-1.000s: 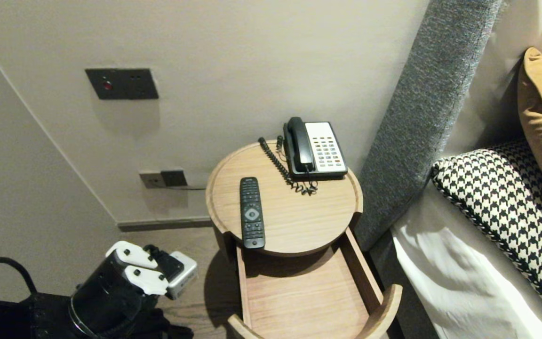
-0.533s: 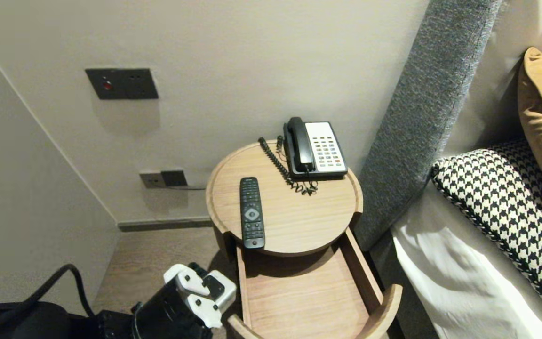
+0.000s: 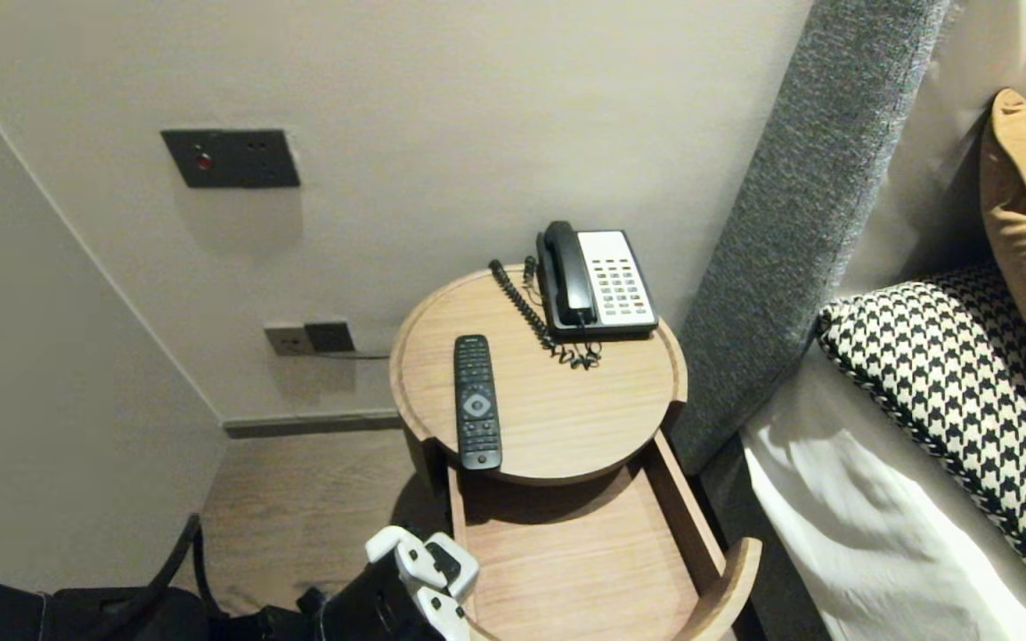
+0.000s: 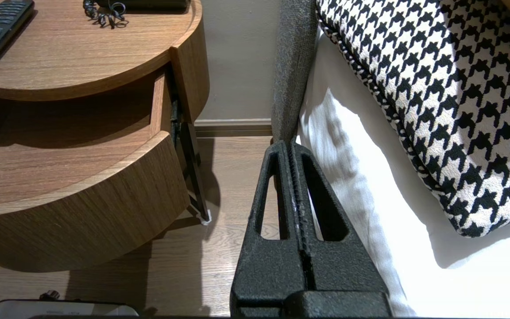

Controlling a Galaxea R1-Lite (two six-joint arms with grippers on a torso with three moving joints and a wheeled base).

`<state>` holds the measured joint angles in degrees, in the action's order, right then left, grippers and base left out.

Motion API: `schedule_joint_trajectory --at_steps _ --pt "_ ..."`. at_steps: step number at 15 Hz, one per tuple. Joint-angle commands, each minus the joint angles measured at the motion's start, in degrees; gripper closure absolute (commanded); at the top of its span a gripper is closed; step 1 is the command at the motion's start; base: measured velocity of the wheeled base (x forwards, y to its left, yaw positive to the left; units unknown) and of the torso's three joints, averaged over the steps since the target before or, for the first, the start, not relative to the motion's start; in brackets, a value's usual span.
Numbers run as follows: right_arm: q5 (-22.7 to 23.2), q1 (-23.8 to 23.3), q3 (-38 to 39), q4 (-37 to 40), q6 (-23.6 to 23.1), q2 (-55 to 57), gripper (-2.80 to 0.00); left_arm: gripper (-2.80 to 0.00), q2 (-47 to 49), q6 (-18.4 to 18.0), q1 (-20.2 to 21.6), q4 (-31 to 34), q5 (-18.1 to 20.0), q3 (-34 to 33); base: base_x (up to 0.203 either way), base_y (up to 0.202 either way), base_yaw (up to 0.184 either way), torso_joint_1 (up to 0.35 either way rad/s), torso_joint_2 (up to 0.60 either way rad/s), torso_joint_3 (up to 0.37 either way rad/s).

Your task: Close the nightstand drawer

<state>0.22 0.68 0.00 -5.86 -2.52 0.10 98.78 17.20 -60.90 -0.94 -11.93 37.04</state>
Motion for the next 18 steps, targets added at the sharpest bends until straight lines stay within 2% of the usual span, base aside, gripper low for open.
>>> schedule_joint_trajectory --at_steps 1,7,13,18 --pt "0.04 -0.06 2.29 -0.09 -0.03 -0.01 0.0 0.0 1.36 0.23 0.07 -0.1 -0.11 0.93 0.0 0.0 0.0 0.0 0.0 0.0" --pt "0.04 0.02 2.29 -0.03 -0.03 0.06 0.0 0.0 3.55 0.28 0.62 -0.19 0.28 2.96 0.0 0.0 0.0 0.0 0.0 0.0" --pt "0.04 0.02 2.29 -0.02 -0.03 0.08 0.0 0.0 5.16 -0.44 5.49 0.06 0.51 6.87 0.0 0.0 0.0 0.0 0.0 0.0" --pt "0.04 0.02 2.29 -0.02 -0.03 0.08 0.0 0.0 5.73 -0.65 8.03 -0.03 0.64 7.56 0.0 0.0 0.0 0.0 0.0 0.0"
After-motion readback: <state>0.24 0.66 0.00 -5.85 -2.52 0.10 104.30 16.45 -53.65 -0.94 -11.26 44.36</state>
